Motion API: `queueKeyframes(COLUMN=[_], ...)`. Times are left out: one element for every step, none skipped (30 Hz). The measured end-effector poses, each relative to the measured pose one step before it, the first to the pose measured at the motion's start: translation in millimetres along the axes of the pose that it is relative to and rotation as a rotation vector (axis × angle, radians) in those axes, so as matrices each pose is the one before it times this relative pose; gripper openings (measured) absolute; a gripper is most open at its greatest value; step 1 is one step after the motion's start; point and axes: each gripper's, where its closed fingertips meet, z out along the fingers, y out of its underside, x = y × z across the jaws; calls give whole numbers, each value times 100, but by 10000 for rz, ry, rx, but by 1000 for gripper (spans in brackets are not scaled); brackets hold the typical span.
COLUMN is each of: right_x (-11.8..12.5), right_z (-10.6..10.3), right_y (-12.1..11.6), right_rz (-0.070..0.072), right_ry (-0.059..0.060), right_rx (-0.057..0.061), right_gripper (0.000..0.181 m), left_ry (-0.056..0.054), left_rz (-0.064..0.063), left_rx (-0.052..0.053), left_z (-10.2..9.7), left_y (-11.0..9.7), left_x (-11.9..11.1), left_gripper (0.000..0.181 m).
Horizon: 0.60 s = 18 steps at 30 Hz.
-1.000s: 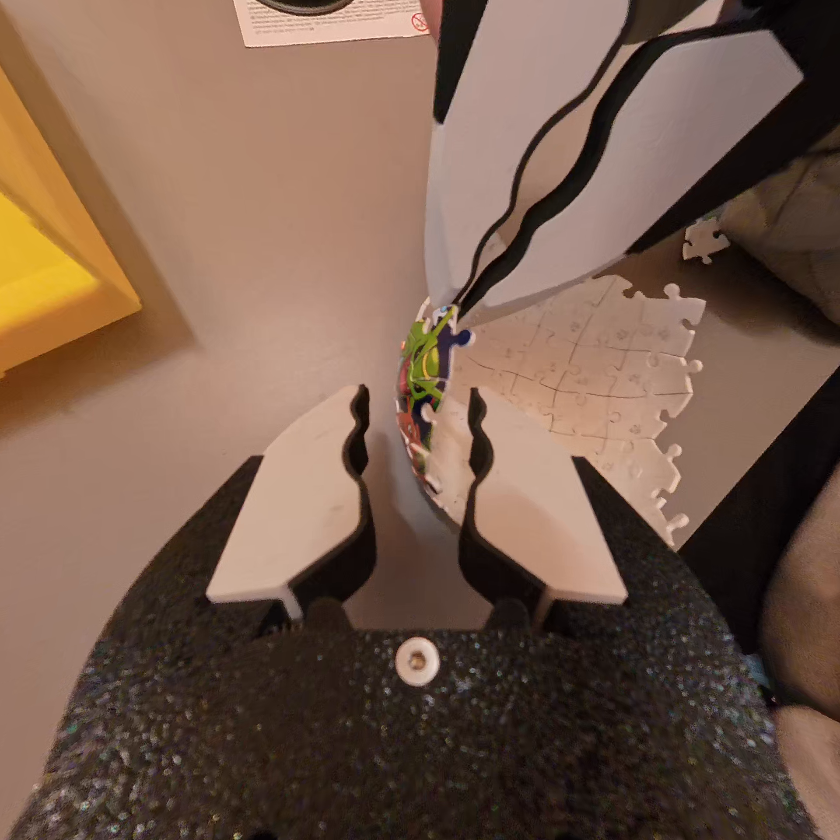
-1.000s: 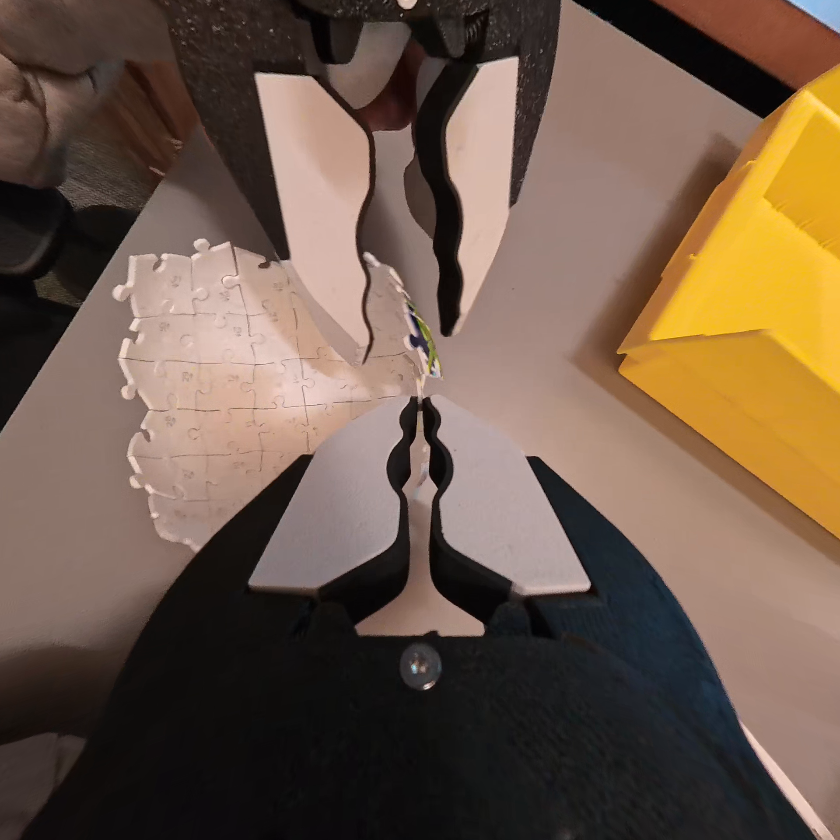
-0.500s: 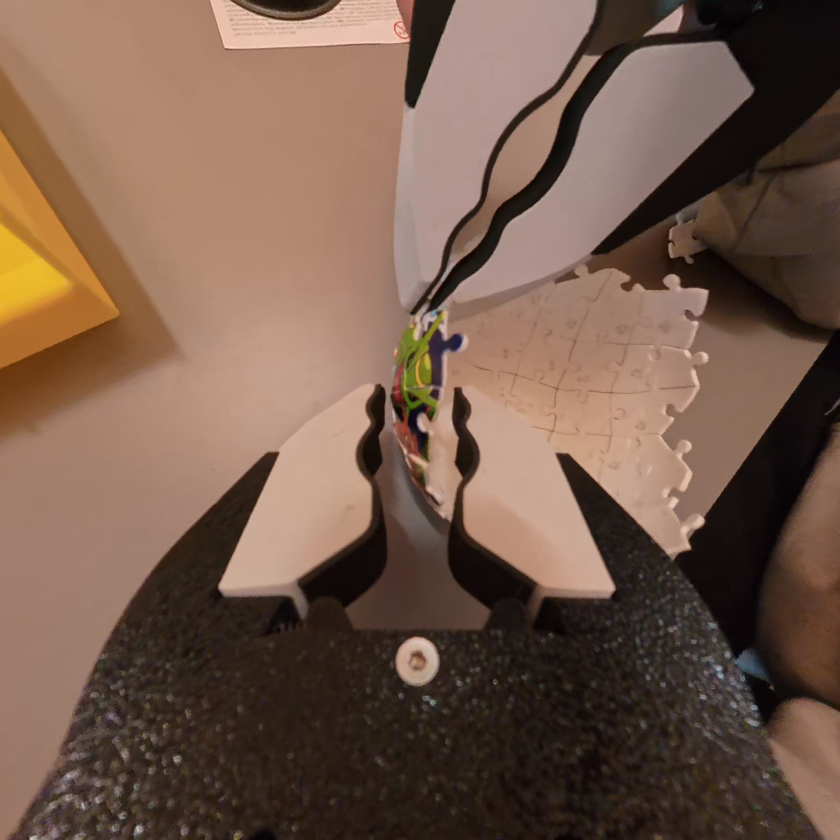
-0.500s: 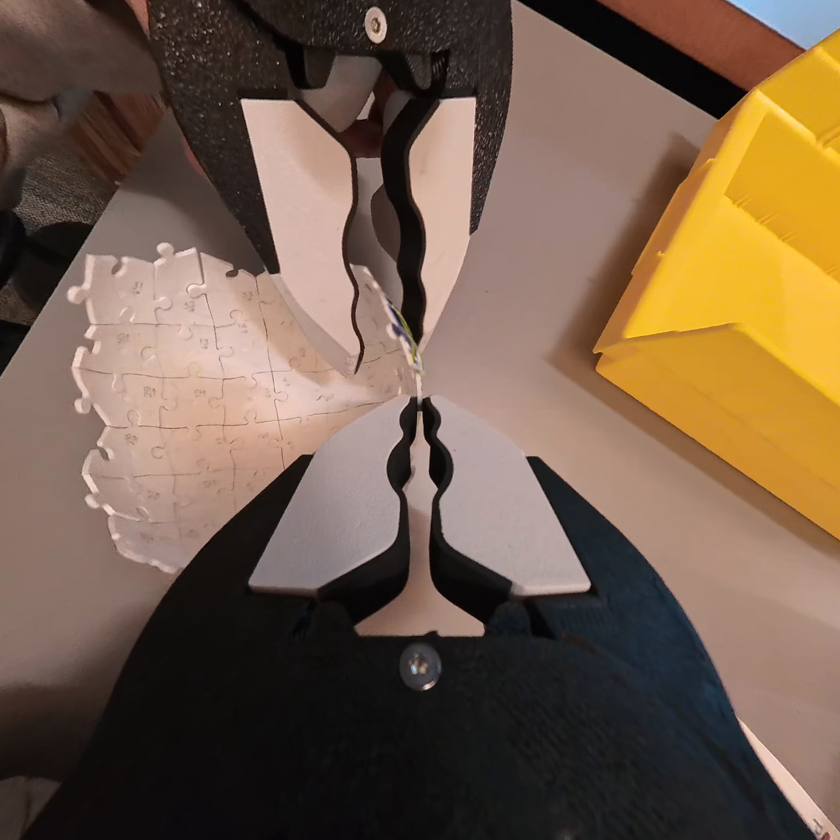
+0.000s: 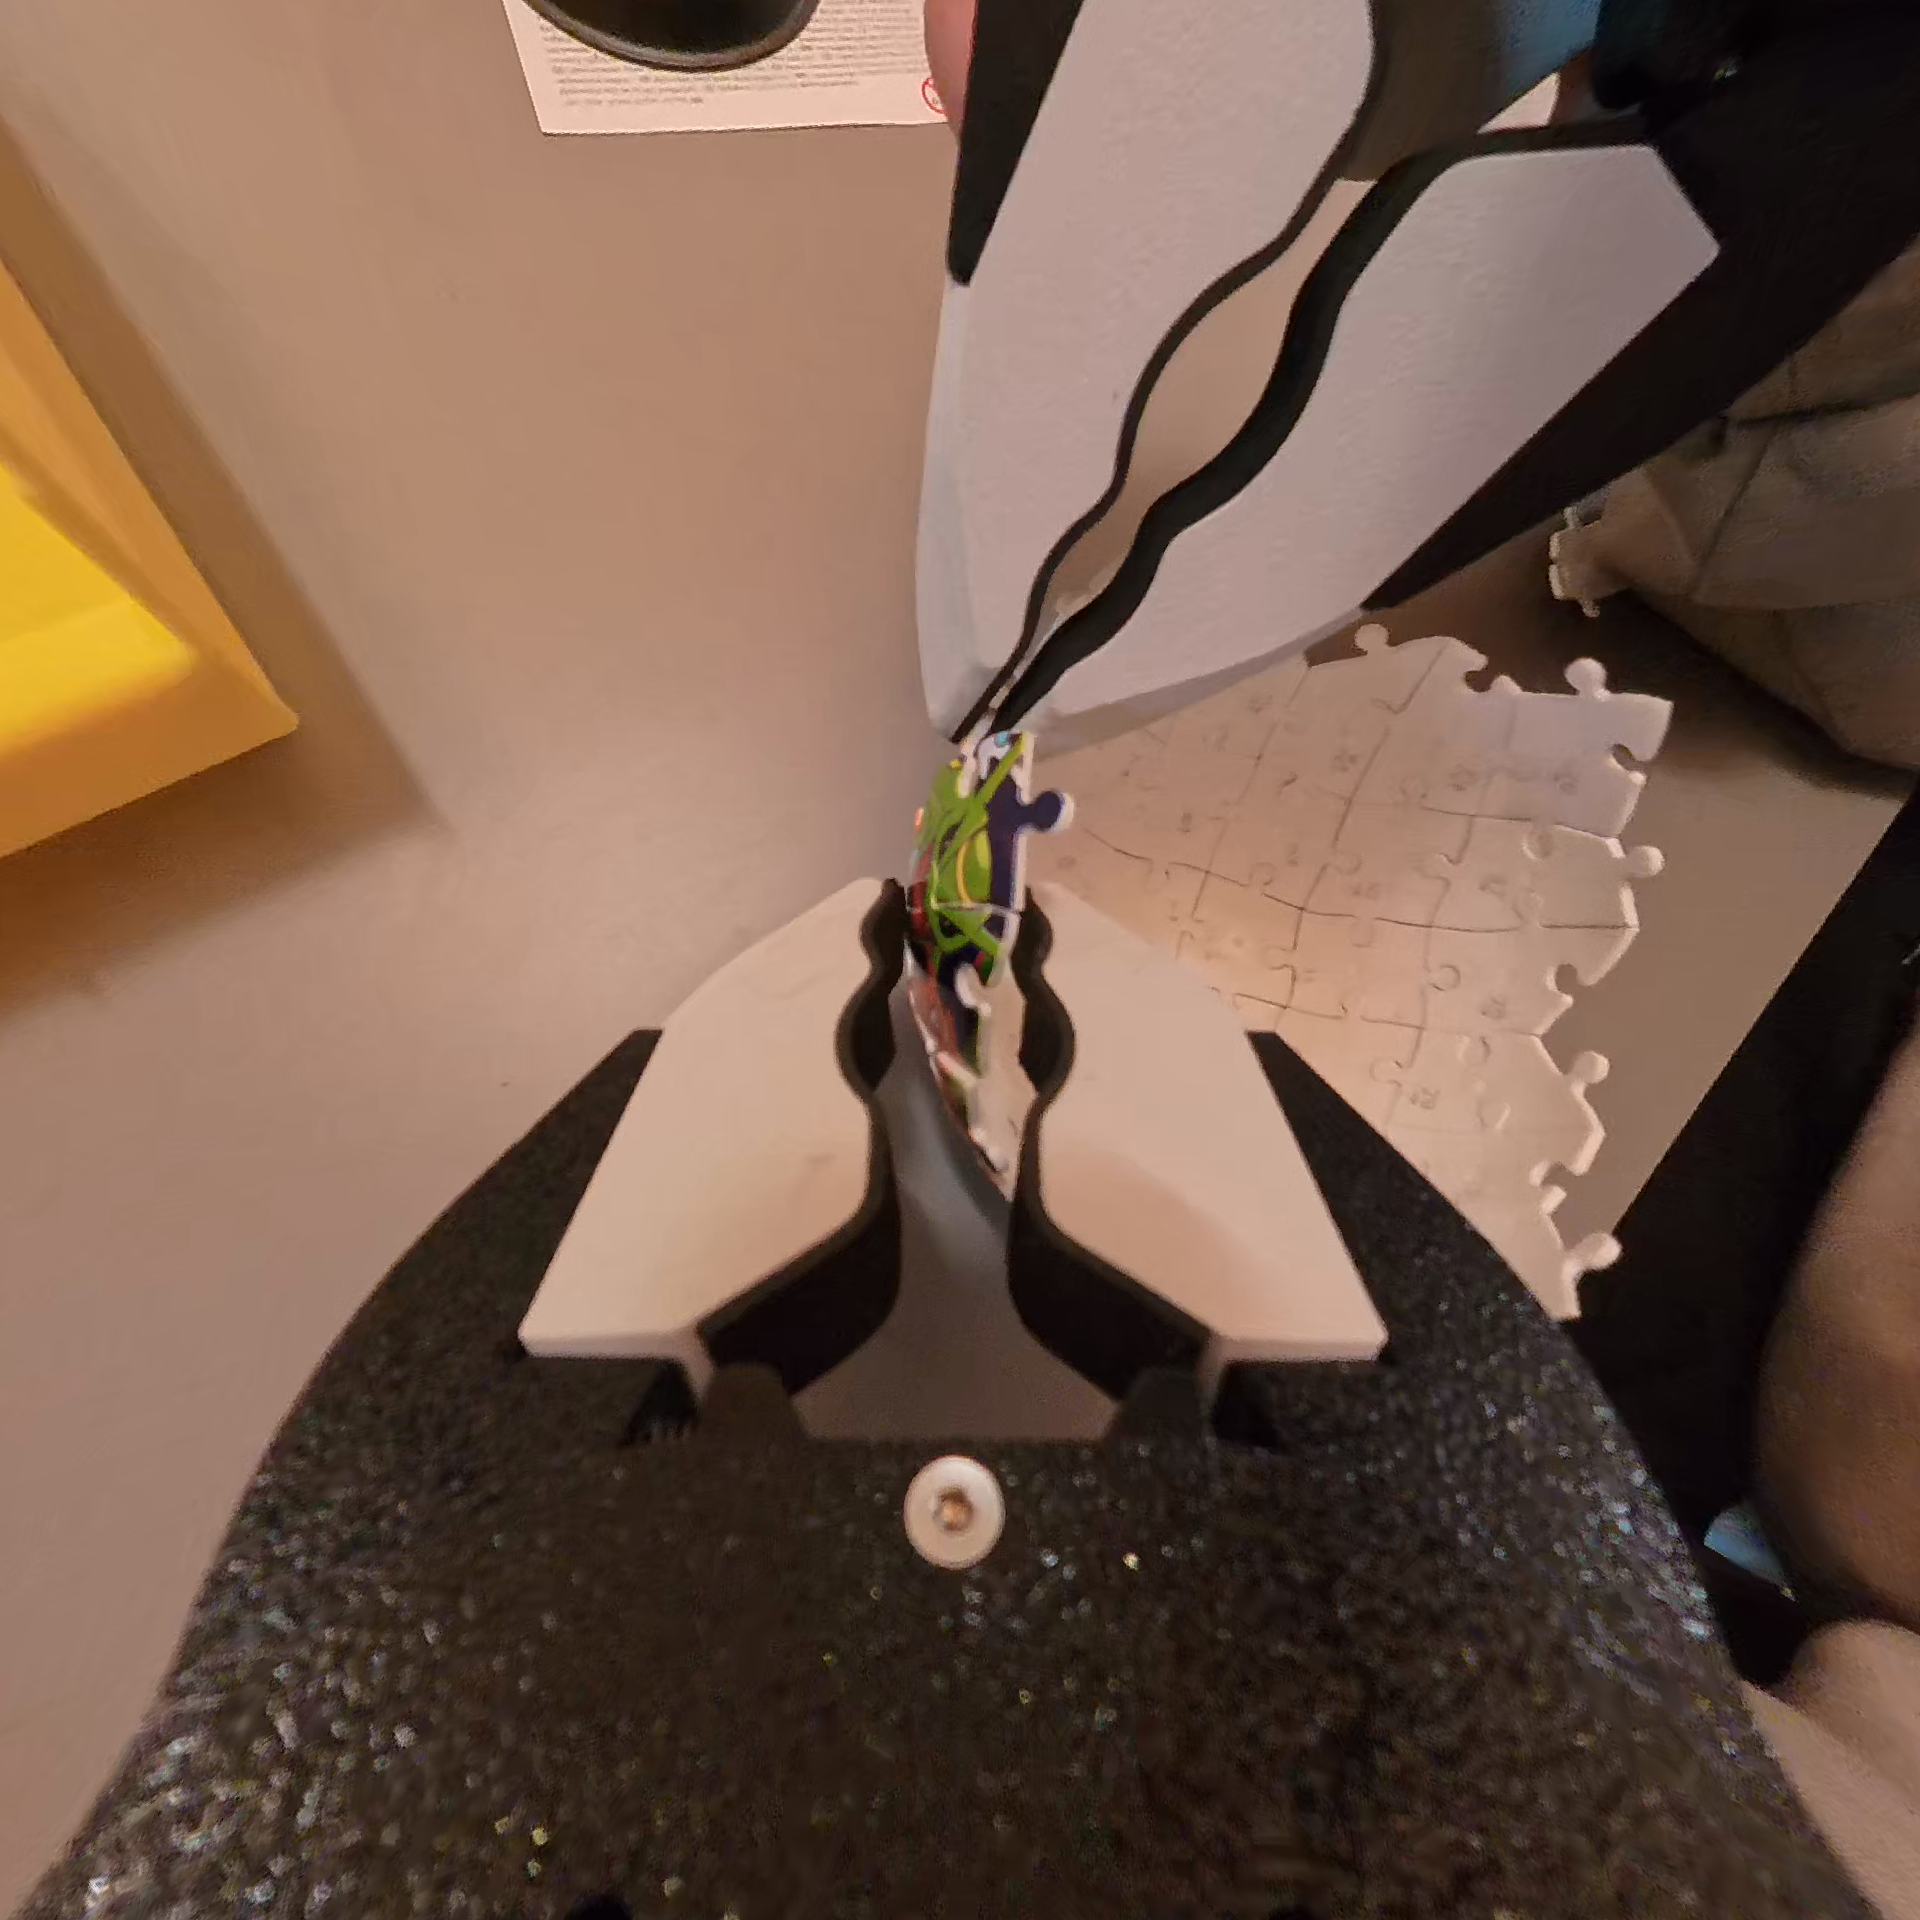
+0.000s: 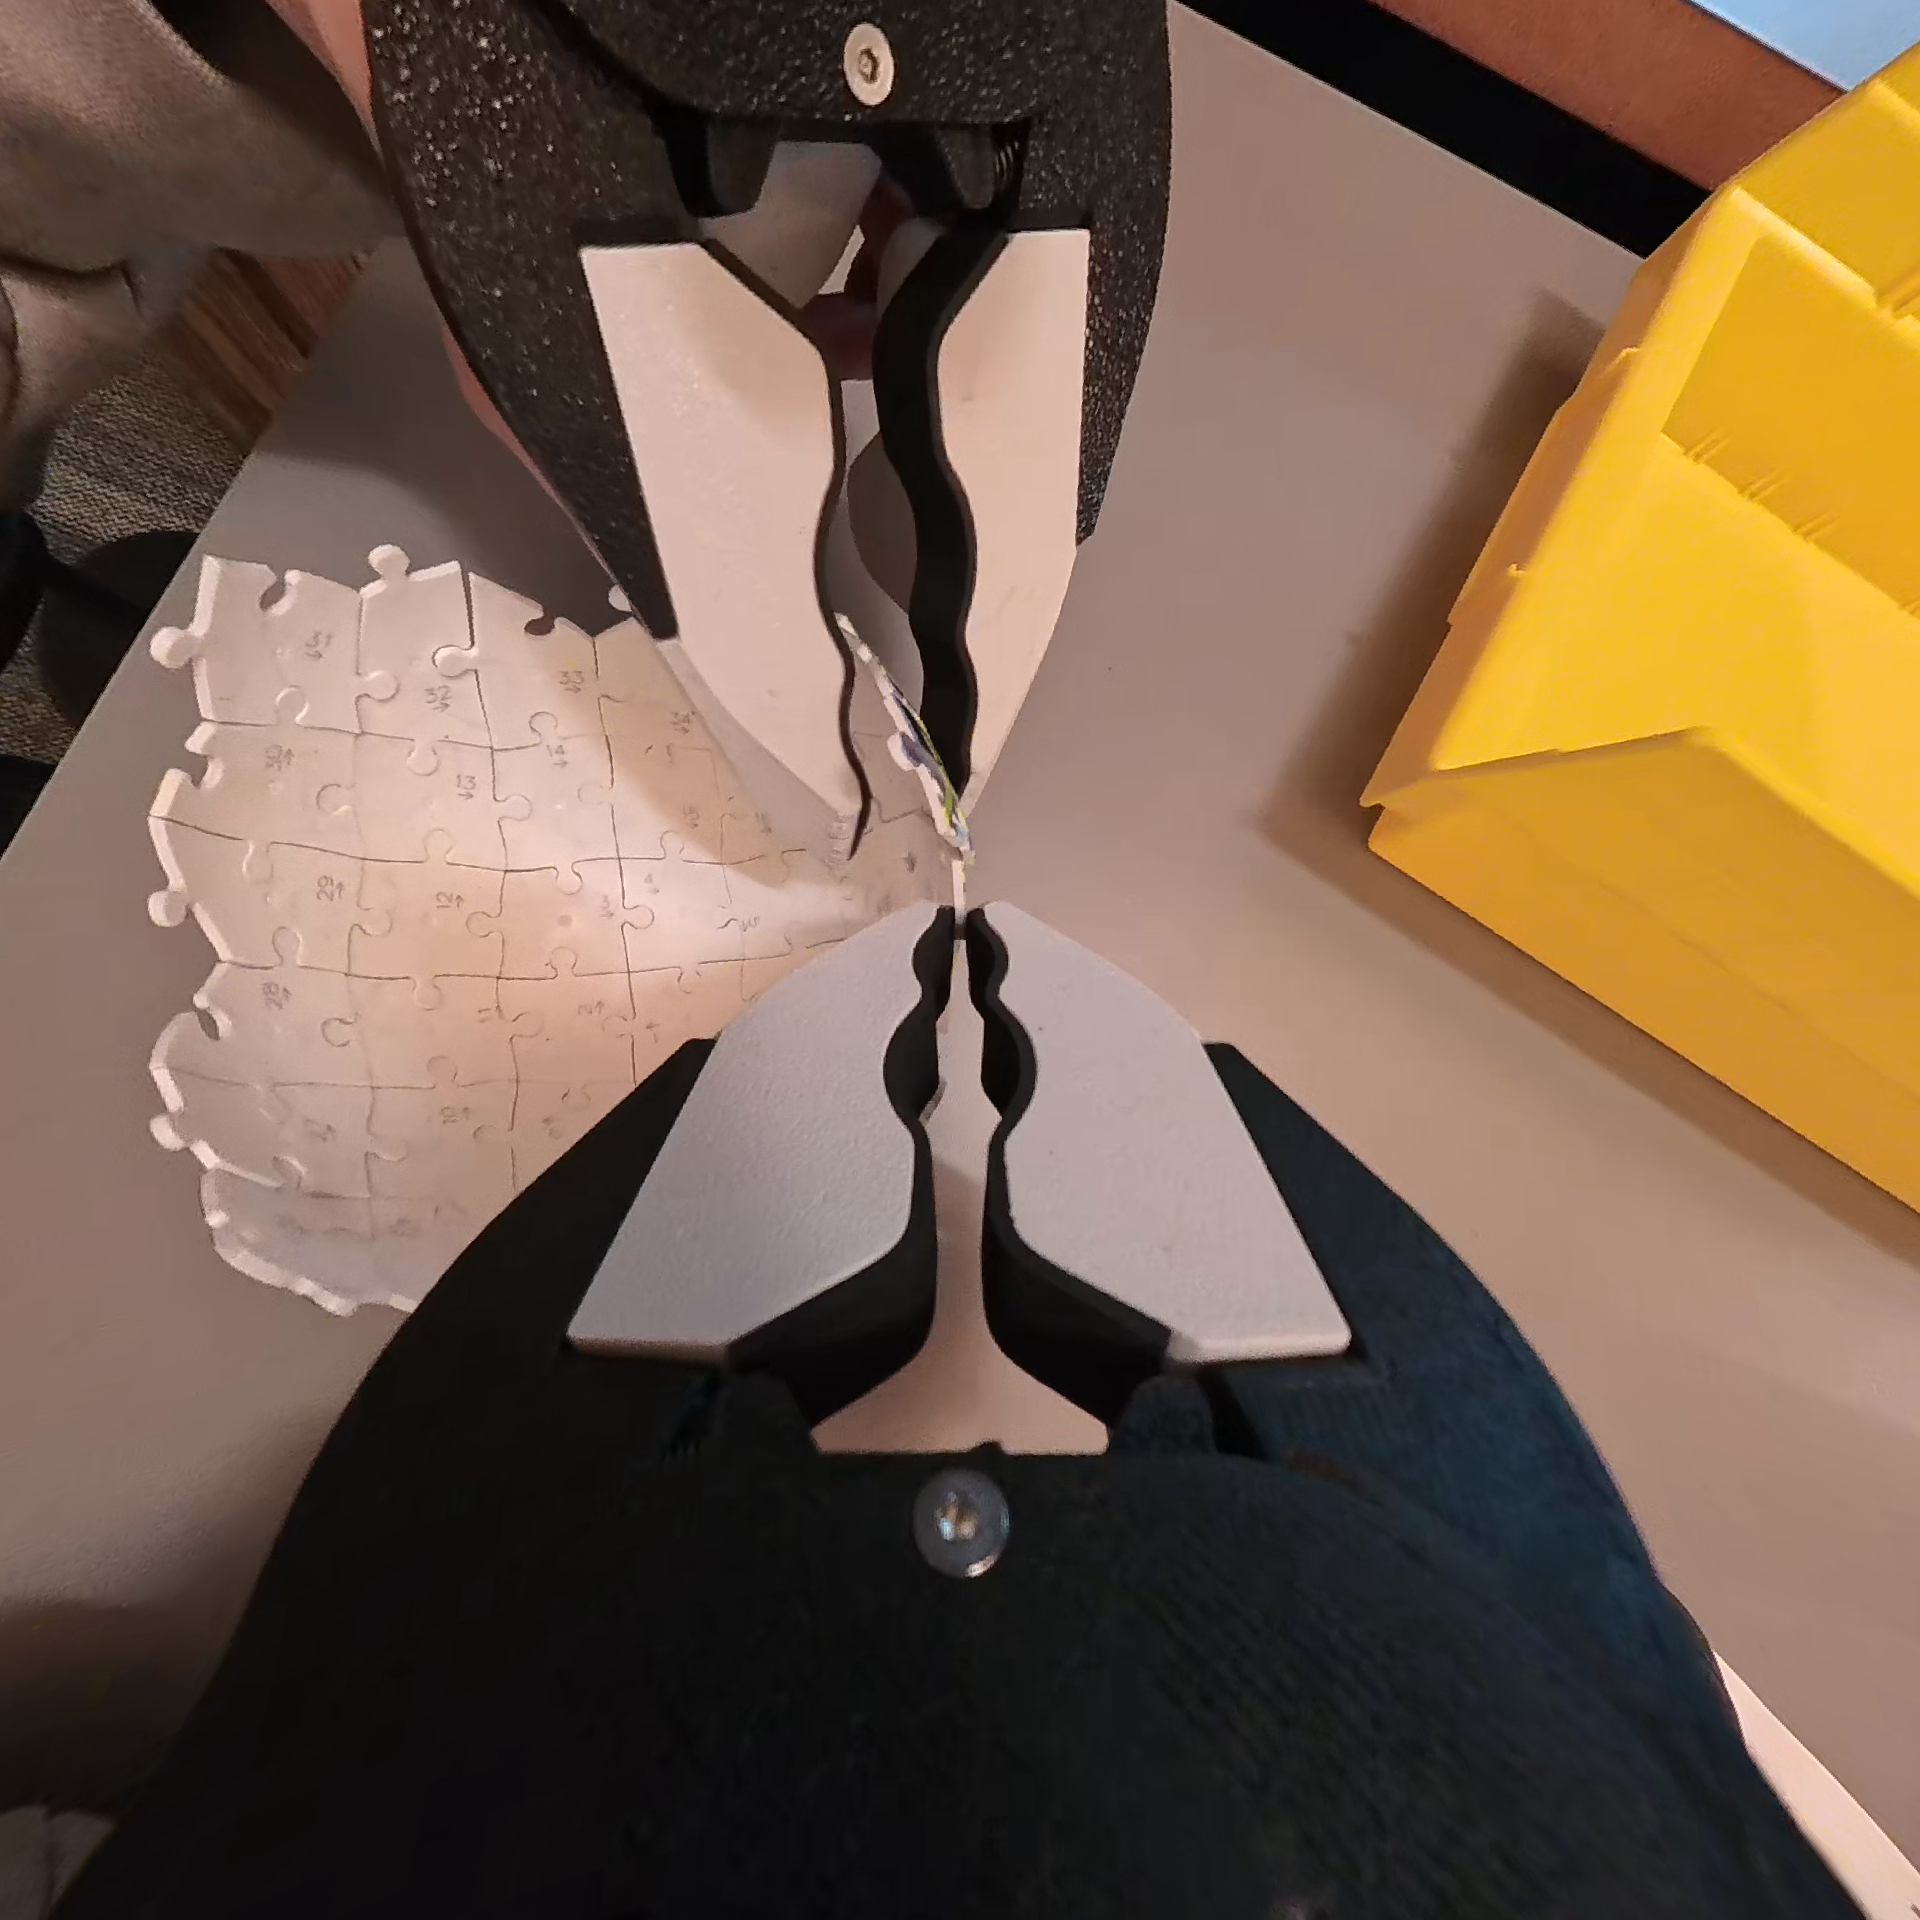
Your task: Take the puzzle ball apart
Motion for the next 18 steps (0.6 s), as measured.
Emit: queueKeyframes(right_x=[-1, 34, 13, 7, 5, 4, 9, 18, 50, 53, 47, 12, 91, 73, 20, -2, 8, -30], right_z=[45, 17, 20, 28, 31, 38, 35, 20, 7, 5, -6, 15, 20, 15, 6, 28, 23, 33], right_y=[-21, -40, -25, 5, 20, 10, -9, 13, 21, -5, -10, 44, 74, 83, 38, -17, -39, -31], right_rz=[33, 5, 10, 19, 23, 24, 13, 19, 17, -5, -5, 1, -5, -8, 26, 41, 29, 10], right_ry=[0, 17, 11, 8, 5, -13, -5, 5, 17, 33, 32, 9, 63, 36, -7, -27, -17, -32], right_rx=[11, 18, 7, -10, -12, 0, 10, 1, -10, 0, 2, -32, -40, -39, -6, 32, 52, 25], right_gripper=[2, 2, 2, 2, 2, 2, 2, 3, 3, 3, 2, 2, 2, 2, 2, 2, 2, 2], left_ry=[-27, -30, -41, -40, -36, -41, -50, -61, -66, -73, -105, -172, -243, -268, -251, -219, -179, -92], left_rz=[-3, -9, -11, -6, -10, 11, 41, 53, 36, 10, -14, -17, 2, 13, 8, 13, 49, 93], left_rx=[-31, -31, -31, -30, -33, -40, -49, -50, -31, -11, -19, -30, -6, 0, -24, -60, -99, -111], left_z=[-8, -2, -6, -7, 1, -10, -16, -31, -7, -14, -18, -31, -71, -112, -155, -149, -105, -58], left_y=[34, 26, 18, 23, 17, 24, 35, 28, -13, -53, -58, -72, -127, -125, -78, -7, 65, 111], left_x=[-51, -56, -56, -47, -33, -29, -9, -6, -7, -26, -98, -186, -267, -283, -250, -209, -167, -20], left_gripper=[18, 18, 17, 16, 16, 16, 16, 16, 16, 16, 16, 16, 16, 16, 16, 17, 19, 21])
